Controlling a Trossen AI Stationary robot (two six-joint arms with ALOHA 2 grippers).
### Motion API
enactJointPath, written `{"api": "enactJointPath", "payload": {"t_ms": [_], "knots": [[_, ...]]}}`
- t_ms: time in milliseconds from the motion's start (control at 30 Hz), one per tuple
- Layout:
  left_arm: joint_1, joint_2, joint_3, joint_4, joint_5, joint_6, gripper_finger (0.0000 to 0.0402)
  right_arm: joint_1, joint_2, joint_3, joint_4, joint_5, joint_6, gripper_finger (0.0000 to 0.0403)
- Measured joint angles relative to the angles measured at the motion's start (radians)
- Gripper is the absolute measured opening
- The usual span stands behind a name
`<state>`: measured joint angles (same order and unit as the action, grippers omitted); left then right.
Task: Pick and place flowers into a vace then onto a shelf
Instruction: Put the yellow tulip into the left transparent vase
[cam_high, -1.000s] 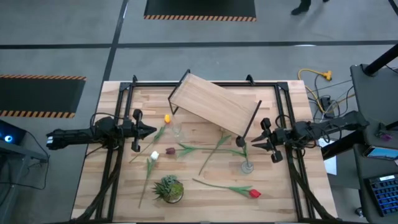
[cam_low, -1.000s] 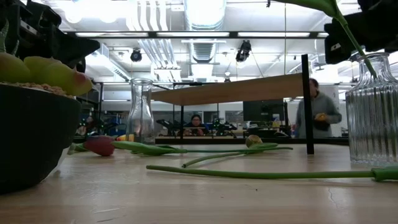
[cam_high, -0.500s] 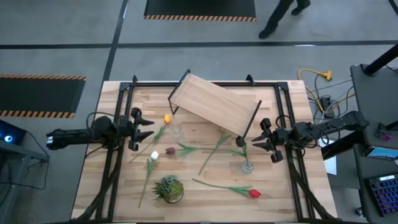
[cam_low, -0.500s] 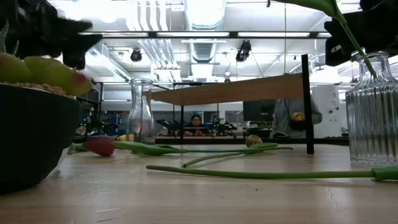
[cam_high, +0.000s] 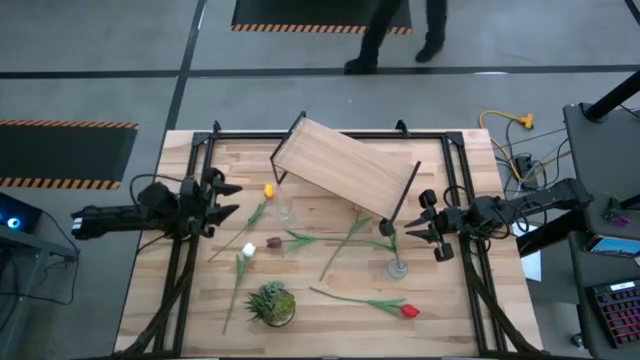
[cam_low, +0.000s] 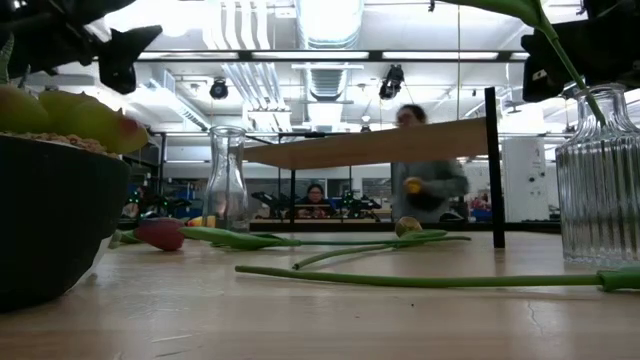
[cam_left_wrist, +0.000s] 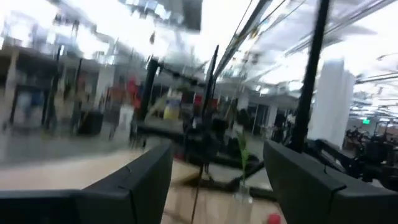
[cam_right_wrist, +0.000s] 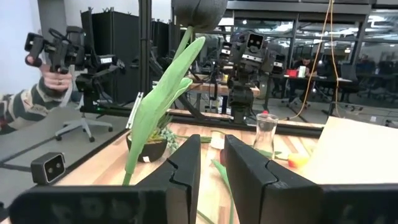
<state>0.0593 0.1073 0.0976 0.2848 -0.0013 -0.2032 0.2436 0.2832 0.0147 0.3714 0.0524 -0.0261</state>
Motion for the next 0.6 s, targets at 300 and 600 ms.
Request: {"api": "enactJointPath", "payload": {"t_ms": [300, 600], "knots": [[0.000, 0.259, 0.230, -0.499, -0.140, -0.220, 0.0235, 0.000, 0.000, 0.000, 0.000, 0.000, 0.031, 0.0063], [0.000, 0.542, 0.425, -0.741, -0.240, -0.334, 0.0235, 0.000, 0.000, 0.000, 0.000, 0.000, 0.029, 0.0063]]}}
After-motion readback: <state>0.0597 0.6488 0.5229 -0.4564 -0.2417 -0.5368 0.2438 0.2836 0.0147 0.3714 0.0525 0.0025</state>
